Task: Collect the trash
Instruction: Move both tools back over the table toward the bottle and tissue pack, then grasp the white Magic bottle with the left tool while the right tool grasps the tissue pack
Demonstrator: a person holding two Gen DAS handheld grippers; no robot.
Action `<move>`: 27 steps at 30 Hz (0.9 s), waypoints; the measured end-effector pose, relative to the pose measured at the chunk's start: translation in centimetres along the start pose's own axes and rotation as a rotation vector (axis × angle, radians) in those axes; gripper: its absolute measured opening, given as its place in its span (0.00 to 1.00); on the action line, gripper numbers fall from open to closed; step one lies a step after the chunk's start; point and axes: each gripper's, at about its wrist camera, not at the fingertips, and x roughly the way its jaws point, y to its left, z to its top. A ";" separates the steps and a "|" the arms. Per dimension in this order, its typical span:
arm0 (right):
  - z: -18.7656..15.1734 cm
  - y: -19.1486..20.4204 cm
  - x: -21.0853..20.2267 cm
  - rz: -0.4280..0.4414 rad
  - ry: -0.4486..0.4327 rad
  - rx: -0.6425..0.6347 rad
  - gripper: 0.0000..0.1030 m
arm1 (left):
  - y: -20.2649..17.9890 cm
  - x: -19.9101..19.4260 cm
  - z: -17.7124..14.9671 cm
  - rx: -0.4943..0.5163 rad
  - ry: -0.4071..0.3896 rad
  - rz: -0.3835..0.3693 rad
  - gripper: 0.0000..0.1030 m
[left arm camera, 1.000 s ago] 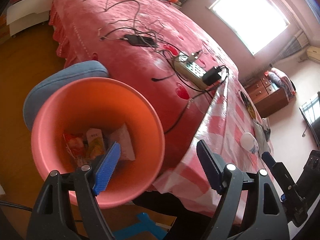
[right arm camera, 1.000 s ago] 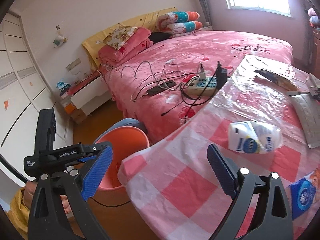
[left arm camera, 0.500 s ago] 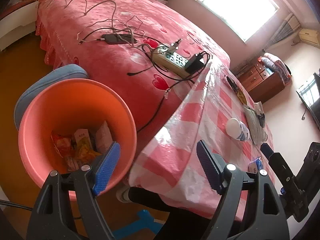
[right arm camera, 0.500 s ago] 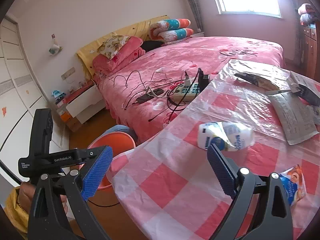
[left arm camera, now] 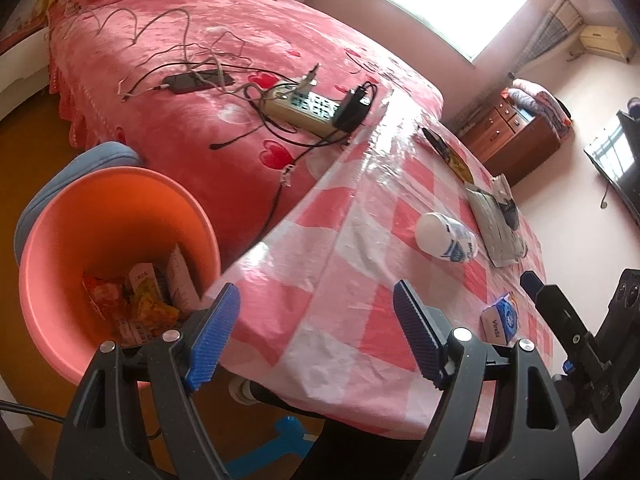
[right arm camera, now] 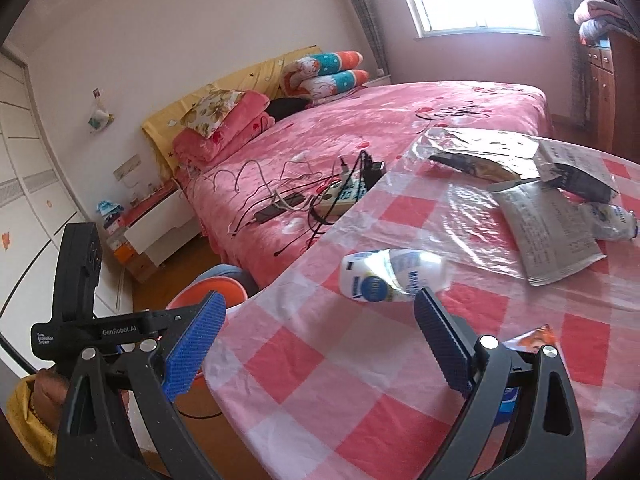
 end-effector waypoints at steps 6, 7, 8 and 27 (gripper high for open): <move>0.0 -2.0 -1.2 -0.019 -0.020 0.034 0.91 | -2.1 0.6 -0.1 0.037 0.011 -0.011 0.77; 0.1 -2.2 -1.4 -0.023 -0.022 0.038 0.91 | -2.4 0.7 -0.2 0.040 0.013 -0.012 0.77; 0.1 -2.6 -1.6 -0.029 -0.028 0.045 0.91 | -2.6 0.7 -0.2 0.043 0.015 -0.013 0.77; 0.1 -10.9 -5.4 -0.164 -0.066 0.167 0.91 | -9.3 3.4 -0.5 0.135 0.045 -0.064 0.77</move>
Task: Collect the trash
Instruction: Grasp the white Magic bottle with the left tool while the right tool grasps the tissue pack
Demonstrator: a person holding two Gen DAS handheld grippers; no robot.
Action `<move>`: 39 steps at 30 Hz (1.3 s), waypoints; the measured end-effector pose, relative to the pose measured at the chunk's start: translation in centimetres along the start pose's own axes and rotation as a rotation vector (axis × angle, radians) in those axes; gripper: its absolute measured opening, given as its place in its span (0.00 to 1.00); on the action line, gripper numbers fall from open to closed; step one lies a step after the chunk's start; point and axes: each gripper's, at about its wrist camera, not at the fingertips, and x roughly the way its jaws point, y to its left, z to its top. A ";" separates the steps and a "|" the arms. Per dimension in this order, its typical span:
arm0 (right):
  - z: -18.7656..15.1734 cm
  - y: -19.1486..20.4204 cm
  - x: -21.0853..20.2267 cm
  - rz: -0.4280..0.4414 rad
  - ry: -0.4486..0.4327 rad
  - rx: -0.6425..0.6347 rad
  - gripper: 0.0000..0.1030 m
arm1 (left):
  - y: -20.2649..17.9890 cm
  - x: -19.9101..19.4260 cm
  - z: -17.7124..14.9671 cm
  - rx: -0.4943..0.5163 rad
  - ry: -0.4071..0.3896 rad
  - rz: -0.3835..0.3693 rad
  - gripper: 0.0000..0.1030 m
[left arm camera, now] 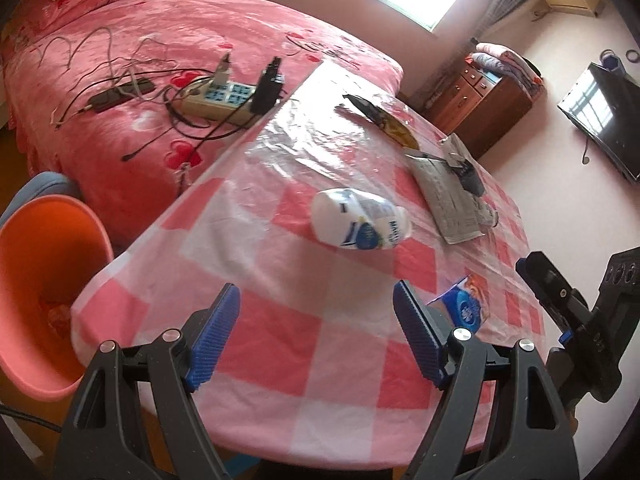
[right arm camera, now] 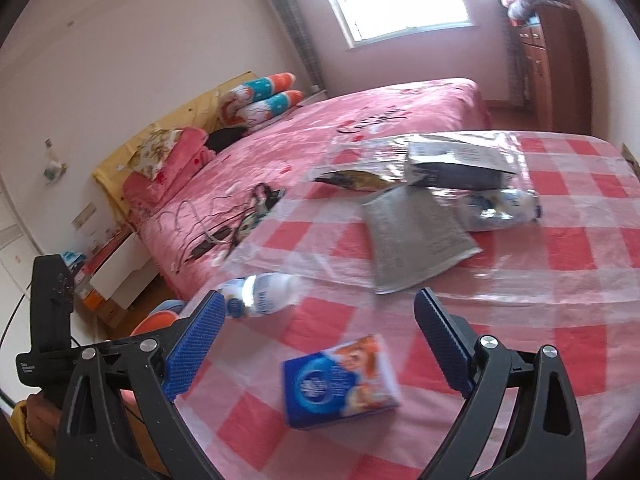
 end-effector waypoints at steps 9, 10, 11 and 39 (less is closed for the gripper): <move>-0.8 -2.5 0.3 -0.035 0.081 0.016 0.91 | -2.7 2.4 1.6 0.032 -0.005 -0.022 0.77; -1.0 -2.5 0.4 -0.029 0.092 0.012 0.91 | -3.1 2.6 1.7 0.044 -0.006 -0.023 0.77; -1.3 -2.3 0.6 -0.023 0.106 0.004 0.91 | -3.5 2.8 1.8 0.057 -0.007 -0.022 0.77; -3.9 0.5 4.3 0.025 0.266 -0.141 0.91 | -8.0 8.1 3.7 0.386 -0.028 0.264 0.86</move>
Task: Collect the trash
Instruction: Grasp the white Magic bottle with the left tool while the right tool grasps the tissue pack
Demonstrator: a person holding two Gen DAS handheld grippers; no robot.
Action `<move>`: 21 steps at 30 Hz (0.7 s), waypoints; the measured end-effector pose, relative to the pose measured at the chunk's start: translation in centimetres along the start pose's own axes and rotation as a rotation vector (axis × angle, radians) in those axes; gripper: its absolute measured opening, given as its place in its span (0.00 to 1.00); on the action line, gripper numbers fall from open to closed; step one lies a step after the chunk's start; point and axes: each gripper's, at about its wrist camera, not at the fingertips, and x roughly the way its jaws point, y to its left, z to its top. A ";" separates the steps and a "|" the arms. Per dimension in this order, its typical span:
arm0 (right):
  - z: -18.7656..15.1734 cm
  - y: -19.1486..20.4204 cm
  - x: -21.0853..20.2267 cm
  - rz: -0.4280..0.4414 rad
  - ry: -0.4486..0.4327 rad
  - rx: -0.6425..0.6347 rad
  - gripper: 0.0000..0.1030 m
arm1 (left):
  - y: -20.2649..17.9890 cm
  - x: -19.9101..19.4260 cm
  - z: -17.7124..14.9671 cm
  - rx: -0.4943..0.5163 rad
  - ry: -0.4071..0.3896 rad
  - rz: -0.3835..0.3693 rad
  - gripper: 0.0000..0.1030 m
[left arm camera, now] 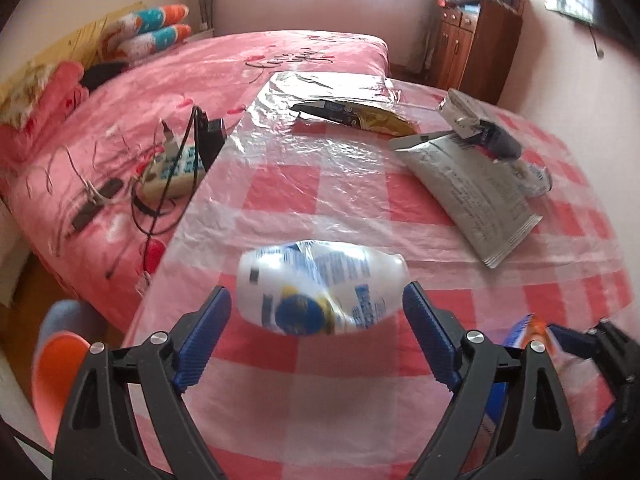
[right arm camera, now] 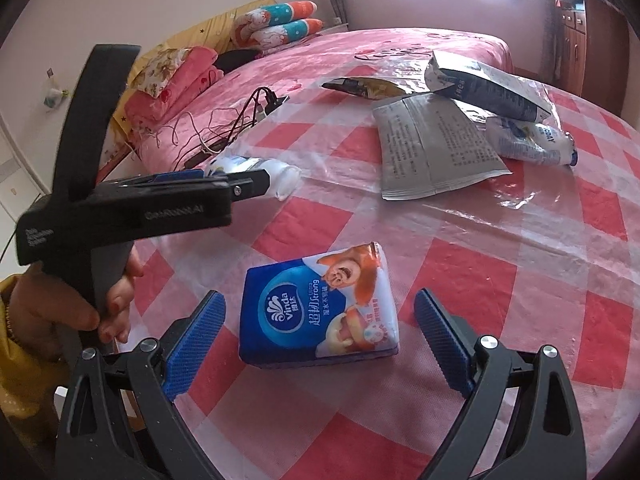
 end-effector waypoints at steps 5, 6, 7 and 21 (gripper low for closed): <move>0.0 0.0 0.0 0.009 -0.001 -0.003 0.91 | -0.8 0.4 0.5 0.068 -0.004 0.003 0.88; 0.1 0.0 0.0 0.012 0.000 -0.003 0.91 | -1.0 0.5 0.5 0.071 -0.001 0.000 0.88; 0.2 0.0 0.1 0.014 -0.001 -0.001 0.91 | -1.1 0.6 0.5 0.075 0.003 -0.003 0.88; 0.3 -0.1 0.1 0.026 -0.001 0.003 0.92 | -1.7 2.0 0.7 0.048 0.023 -0.078 0.89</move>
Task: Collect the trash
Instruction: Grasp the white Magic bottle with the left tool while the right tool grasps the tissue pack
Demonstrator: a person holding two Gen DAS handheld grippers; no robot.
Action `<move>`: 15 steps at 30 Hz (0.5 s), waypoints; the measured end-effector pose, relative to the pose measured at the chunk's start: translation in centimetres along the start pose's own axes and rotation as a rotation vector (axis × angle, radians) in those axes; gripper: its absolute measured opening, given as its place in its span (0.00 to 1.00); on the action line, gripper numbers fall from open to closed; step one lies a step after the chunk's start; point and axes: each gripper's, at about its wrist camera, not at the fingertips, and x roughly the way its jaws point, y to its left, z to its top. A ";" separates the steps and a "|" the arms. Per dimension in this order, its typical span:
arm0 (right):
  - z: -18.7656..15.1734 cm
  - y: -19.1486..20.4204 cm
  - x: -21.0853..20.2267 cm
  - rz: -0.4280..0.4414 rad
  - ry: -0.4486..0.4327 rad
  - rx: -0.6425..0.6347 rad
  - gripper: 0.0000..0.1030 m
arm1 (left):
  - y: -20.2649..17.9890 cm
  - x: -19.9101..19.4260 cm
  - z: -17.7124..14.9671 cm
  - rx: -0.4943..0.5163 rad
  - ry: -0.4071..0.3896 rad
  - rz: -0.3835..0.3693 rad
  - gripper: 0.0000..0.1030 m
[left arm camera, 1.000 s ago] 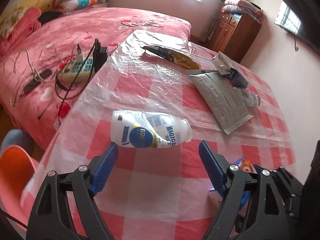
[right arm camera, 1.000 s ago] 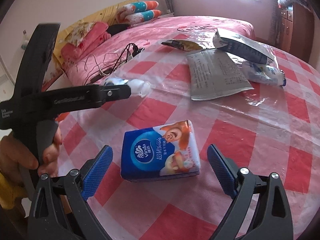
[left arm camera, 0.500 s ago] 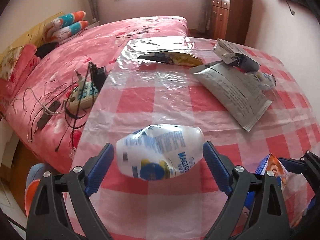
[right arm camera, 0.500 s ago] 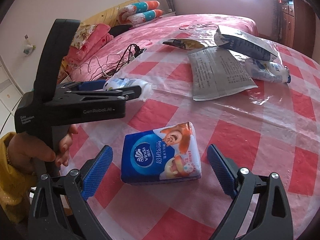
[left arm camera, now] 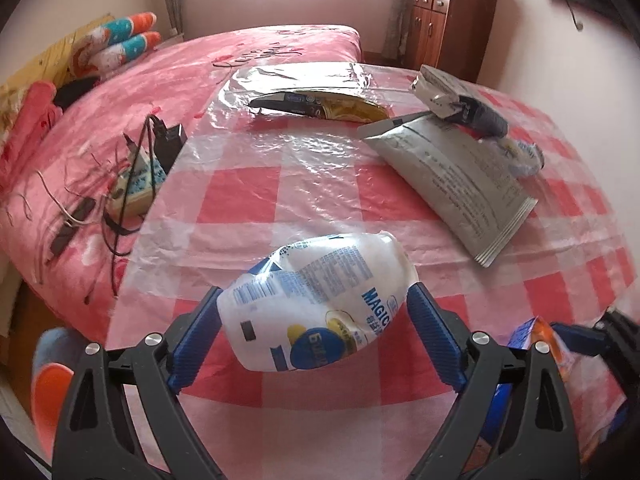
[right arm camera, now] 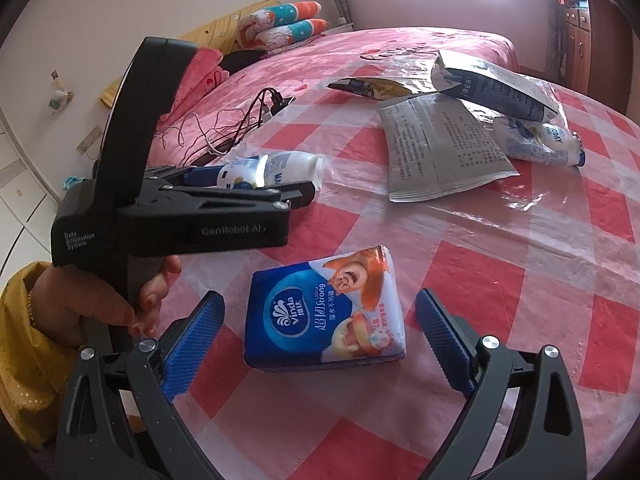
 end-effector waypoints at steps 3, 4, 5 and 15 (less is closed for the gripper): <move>0.0 0.0 0.0 -0.001 0.001 -0.001 0.93 | -0.1 0.1 0.1 -0.015 0.005 -0.003 0.89; 0.0 0.0 0.0 -0.002 0.001 -0.003 0.93 | -0.2 0.2 0.2 -0.015 0.007 -0.006 0.89; 0.0 0.0 0.0 -0.003 0.002 -0.004 0.93 | -0.4 0.2 0.3 -0.011 0.008 -0.009 0.89; 0.0 0.0 0.0 -0.004 0.001 -0.002 0.93 | -0.7 0.4 0.3 -0.033 -0.010 -0.024 0.88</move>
